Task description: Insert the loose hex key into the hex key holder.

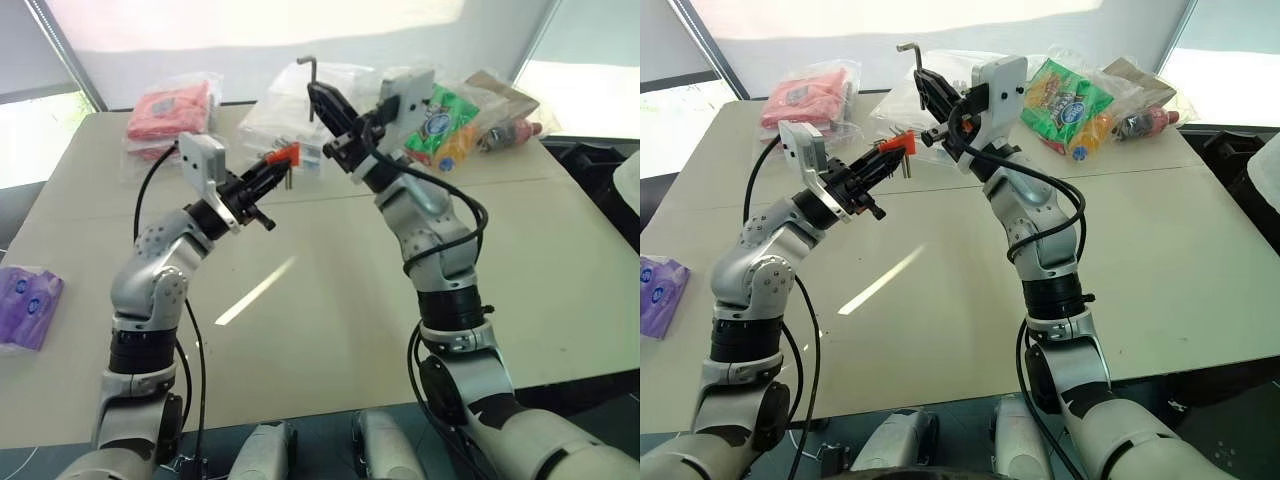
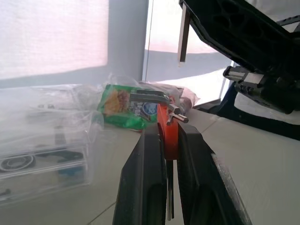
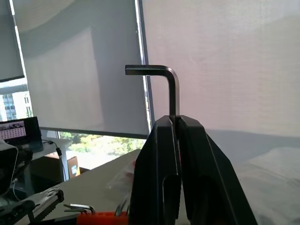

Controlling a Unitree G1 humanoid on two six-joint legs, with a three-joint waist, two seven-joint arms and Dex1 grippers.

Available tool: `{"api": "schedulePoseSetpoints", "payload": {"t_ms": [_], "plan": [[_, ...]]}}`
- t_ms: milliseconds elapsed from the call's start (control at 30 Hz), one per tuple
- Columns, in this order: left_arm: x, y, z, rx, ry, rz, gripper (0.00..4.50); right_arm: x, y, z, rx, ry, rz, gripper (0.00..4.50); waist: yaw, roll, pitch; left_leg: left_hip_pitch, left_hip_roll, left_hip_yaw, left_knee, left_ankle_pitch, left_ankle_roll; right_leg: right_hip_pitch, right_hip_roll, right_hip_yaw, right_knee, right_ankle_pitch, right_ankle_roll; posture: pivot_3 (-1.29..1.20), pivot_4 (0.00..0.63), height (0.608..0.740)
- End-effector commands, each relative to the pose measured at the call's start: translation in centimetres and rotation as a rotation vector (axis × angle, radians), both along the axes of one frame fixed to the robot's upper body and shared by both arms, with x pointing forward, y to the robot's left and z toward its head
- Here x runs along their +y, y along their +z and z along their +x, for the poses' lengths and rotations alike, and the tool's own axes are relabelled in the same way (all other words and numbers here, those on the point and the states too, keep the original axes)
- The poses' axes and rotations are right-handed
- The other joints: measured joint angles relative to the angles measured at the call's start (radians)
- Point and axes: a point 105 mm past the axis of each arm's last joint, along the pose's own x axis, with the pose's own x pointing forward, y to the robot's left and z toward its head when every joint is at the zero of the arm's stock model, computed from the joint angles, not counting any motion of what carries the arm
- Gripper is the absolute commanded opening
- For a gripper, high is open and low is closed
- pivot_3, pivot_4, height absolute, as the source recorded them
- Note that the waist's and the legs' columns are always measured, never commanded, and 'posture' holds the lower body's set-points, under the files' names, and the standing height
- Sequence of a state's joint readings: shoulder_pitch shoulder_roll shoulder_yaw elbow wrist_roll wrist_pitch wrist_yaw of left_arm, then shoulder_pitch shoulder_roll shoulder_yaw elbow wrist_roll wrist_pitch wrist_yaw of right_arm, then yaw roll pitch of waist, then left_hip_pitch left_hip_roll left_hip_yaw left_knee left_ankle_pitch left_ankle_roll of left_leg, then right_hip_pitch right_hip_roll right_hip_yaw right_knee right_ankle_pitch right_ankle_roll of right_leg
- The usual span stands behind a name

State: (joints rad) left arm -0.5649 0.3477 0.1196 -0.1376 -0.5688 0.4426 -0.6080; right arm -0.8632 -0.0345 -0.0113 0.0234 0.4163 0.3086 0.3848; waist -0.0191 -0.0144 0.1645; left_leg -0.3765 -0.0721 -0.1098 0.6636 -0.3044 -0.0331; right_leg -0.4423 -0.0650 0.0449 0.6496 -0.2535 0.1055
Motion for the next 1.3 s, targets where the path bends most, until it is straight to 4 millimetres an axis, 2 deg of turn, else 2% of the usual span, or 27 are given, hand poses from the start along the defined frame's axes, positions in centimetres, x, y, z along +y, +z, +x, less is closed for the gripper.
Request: {"api": "schedulePoseSetpoints", "payload": {"t_ms": [33, 300, 633, 1300], "plan": [[-0.3, 1.5, -0.4, -0.073, -0.006, -0.004, 0.00, 0.2, 2.1, -1.4, -0.050, 0.043, 0.044, 0.04, -0.001, 0.000, 0.000, 0.000, 0.000, 0.000, 0.000, 0.000, 0.000, 0.000, 0.000, 0.000, 0.000, 0.000, 0.000, 0.00, 0.150, 0.740], [-0.3, 1.8, -0.5, -0.083, -0.002, -0.006, 0.00, 1.2, 0.8, -1.9, -0.032, 0.073, -0.006, 0.04, -0.001, 0.000, 0.000, 0.000, 0.000, 0.000, 0.000, 0.000, 0.000, 0.000, 0.000, 0.000, 0.000, 0.000, 0.000, 0.00, 0.150, 0.740], [-0.2, 2.0, -0.5, -0.090, -0.001, -0.003, 0.00, 1.4, -0.5, -1.7, -0.017, 0.060, -0.032, 0.04, -0.001, 0.000, 0.000, 0.000, 0.000, 0.000, 0.000, 0.000, 0.000, 0.000, 0.000, 0.000, 0.000, 0.000, 0.000, 0.00, 0.150, 0.740], [-0.3, 2.1, -0.8, -0.091, -0.014, -0.002, 0.00, 1.1, -0.6, -1.0, -0.022, 0.022, -0.024, 0.04, -0.001, 0.000, 0.000, 0.000, 0.000, 0.000, 0.000, 0.000, 0.000, 0.000, 0.000, 0.000, 0.000, 0.000, 0.000, 0.00, 0.150, 0.740]]}}
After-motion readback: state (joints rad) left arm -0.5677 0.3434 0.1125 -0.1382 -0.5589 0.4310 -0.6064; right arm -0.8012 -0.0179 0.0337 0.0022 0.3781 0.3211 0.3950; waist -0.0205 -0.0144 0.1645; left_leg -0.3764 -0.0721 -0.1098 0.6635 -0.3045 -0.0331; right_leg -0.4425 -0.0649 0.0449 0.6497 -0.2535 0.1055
